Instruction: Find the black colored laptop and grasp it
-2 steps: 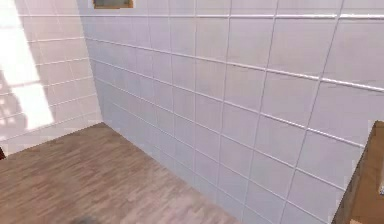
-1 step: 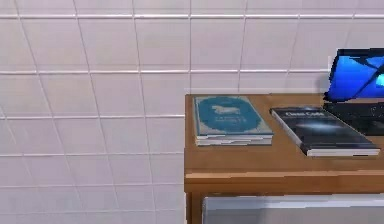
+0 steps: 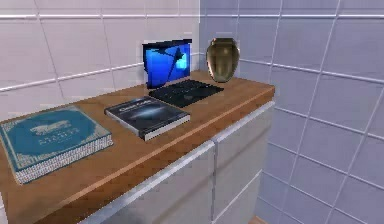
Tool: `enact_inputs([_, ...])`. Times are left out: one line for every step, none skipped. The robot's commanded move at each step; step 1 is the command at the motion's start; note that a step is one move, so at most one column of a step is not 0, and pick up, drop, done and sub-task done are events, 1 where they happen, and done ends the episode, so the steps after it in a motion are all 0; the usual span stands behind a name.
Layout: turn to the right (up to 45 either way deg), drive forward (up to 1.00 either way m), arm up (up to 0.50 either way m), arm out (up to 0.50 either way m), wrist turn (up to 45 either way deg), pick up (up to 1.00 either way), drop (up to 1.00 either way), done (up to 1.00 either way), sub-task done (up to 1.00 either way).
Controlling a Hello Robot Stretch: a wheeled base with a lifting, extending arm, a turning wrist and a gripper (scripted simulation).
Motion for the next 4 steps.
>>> enact_inputs([24.0, 0.0, 0.0, 0.0, 0.0, 0.0, 0.0, 0.0, 0.0])
enact_inputs([0.0, 0.55, 0.0, 0.0, 0.0, 0.0, 0.0, 0.0, 0.0])
enact_inputs([-45.0, 0.0, 0.0, 0.0, 0.0, 0.0, 0.0, 0.0, 0.0])
enact_inputs([-45.0, 0.0, 0.0, 0.0, 0.0, 0.0, 0.0, 0.0, 0.0])
